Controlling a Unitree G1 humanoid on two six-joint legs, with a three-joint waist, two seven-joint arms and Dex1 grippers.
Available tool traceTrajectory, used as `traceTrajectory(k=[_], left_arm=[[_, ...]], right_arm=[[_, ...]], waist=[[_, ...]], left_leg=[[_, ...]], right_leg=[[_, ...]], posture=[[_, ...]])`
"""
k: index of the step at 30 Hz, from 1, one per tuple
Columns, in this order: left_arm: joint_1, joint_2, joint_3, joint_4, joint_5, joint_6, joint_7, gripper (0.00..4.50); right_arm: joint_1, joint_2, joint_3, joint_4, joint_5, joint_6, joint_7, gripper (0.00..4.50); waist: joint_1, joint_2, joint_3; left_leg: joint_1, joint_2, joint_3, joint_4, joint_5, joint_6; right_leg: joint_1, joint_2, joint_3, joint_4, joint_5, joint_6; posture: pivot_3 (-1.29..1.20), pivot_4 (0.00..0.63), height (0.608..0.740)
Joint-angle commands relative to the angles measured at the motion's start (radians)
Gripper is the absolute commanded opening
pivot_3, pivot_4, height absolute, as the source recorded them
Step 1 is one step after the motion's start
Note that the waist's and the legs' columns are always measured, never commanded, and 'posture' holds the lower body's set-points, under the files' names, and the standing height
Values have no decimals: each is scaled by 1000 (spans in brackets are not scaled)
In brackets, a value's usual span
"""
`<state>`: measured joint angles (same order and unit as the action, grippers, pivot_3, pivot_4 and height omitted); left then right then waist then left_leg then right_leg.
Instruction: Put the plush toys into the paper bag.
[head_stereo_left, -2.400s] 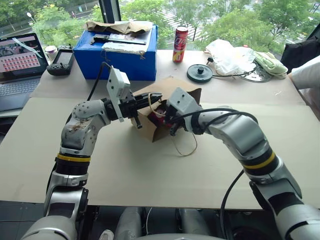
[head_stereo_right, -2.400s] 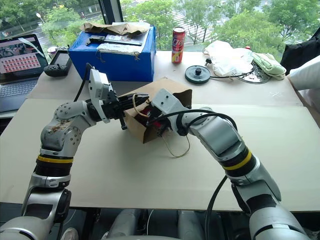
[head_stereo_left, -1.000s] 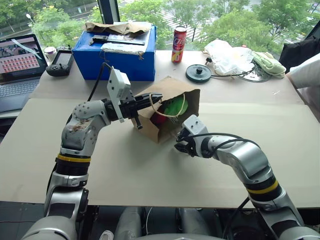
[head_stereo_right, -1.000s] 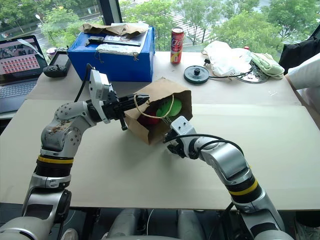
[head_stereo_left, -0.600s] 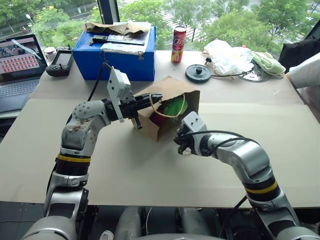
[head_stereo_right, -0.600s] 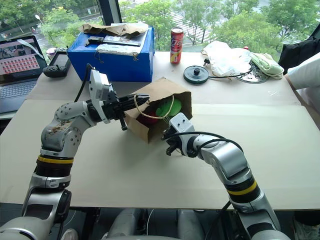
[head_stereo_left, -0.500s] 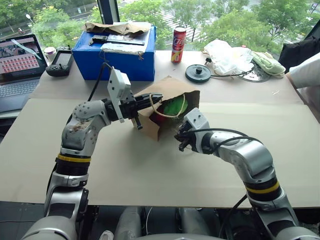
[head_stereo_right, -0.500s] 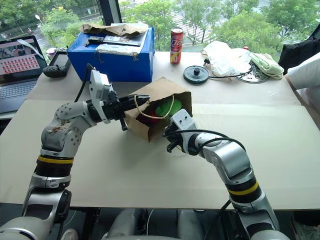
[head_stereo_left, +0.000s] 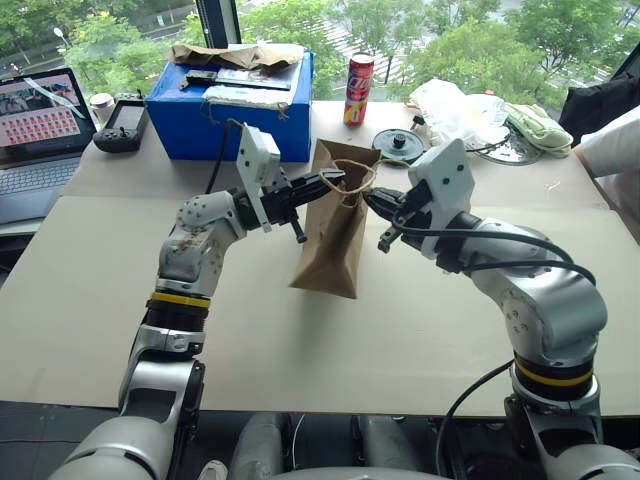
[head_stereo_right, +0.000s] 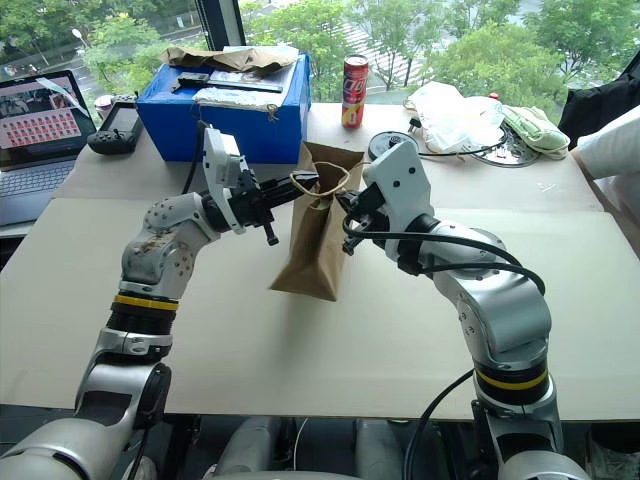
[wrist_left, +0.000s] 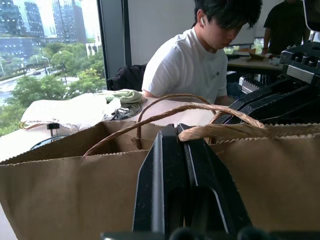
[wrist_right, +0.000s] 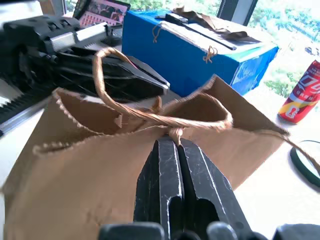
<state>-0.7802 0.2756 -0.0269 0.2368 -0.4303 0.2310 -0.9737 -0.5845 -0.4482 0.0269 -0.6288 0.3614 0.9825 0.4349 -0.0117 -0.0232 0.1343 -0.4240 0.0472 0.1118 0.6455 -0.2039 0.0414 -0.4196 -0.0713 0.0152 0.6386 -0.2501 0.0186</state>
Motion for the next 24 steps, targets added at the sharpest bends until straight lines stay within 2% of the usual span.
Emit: traceTrajectory(k=[1, 6, 13, 24], left_arm=[[-26, -3, -3, 5, 10, -37, -18, 0], [-3, 45, 4, 45, 34, -64, -55, 0], [14, 105, 21, 111, 68, -108, -70, 0], [16, 81, 22, 41, 36, -58, -73, 0]], right_arm=[[-35, -10, -27, -59, 16, -10, -9, 42], [-24, -39, -4, -70, 20, 5, -7, 42], [11, -80, 101, -40, -1, 86, -15, 42], [-1, -92, 124, 3, -3, 165, -25, 42]], waist=[[-2, 0, 0], [-3, 0, 0], [-1, 0, 0], [0, 0, 0]], left_leg=[[0, 0, 0, 0, 0, 0], [0, 0, 0, 0, 0, 0], [0, 0, 0, 0, 0, 0], [0, 0, 0, 0, 0, 0]], right_leg=[[0, 0, 0, 0, 0, 0], [0, 0, 0, 0, 0, 0], [0, 0, 0, 0, 0, 0], [0, -1, 0, 0, 0, 0]], posture=[[0, 150, 739], [0, 150, 739], [0, 150, 739], [0, 150, 739]])
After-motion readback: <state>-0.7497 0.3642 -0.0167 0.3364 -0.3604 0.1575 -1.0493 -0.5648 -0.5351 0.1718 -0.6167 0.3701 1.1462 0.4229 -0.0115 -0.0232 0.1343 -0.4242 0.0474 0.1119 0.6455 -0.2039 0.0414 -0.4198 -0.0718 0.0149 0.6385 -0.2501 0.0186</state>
